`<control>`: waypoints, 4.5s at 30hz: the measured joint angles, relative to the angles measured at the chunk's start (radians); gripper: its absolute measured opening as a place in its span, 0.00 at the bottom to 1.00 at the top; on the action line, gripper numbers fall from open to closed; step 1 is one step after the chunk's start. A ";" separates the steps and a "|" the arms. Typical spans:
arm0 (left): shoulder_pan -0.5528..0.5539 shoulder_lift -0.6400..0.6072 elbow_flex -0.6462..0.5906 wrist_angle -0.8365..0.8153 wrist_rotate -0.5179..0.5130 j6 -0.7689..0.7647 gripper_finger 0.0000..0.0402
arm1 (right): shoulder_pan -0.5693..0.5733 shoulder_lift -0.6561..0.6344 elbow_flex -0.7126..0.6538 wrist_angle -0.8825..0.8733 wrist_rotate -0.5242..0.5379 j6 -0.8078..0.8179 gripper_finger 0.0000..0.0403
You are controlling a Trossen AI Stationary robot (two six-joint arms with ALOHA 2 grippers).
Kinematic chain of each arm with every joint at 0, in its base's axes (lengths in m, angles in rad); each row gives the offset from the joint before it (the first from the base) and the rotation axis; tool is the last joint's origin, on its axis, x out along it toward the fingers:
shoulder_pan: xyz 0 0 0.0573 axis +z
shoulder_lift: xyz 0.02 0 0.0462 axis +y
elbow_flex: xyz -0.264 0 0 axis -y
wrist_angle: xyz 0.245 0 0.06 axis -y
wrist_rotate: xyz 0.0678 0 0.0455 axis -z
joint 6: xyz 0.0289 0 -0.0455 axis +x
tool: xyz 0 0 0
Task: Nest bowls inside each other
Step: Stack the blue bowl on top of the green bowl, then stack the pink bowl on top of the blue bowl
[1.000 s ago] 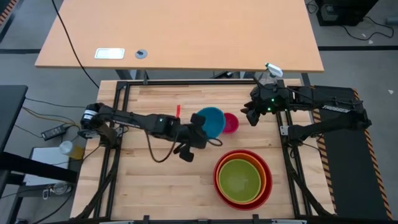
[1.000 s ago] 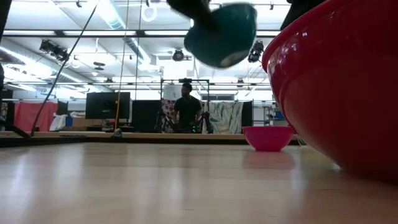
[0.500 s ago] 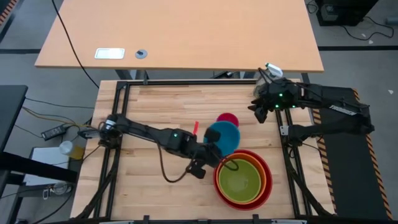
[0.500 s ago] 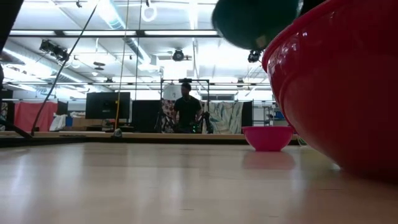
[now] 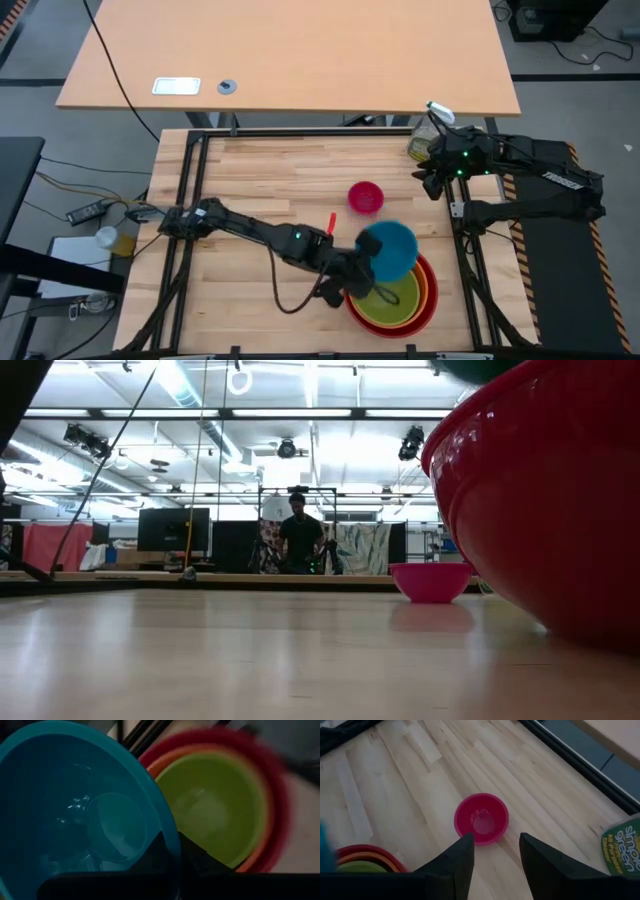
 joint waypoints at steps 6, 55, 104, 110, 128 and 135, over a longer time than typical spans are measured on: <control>-0.039 0.008 -0.043 0.068 0.130 0.048 0.04 | 0.000 -0.020 0.000 -0.005 0.005 -0.004 0.41; 0.033 0.009 -0.504 0.539 0.337 -0.078 0.19 | 0.000 -0.019 0.000 0.004 0.012 0.019 0.41; 0.028 -0.550 -0.869 0.211 0.015 -0.822 0.48 | -0.076 0.412 -0.333 0.438 -0.029 0.069 0.48; 0.027 -0.728 -1.064 0.222 -0.077 -0.943 0.48 | -0.108 0.507 -0.348 0.520 -0.050 0.045 0.55; -0.070 -0.905 -1.322 0.314 -0.120 -1.150 0.48 | -0.142 0.718 -0.345 0.590 -0.136 -0.012 0.14; -0.075 -0.907 -1.322 0.334 -0.120 -1.140 0.48 | -0.142 0.630 -0.344 0.555 -0.163 -0.018 0.04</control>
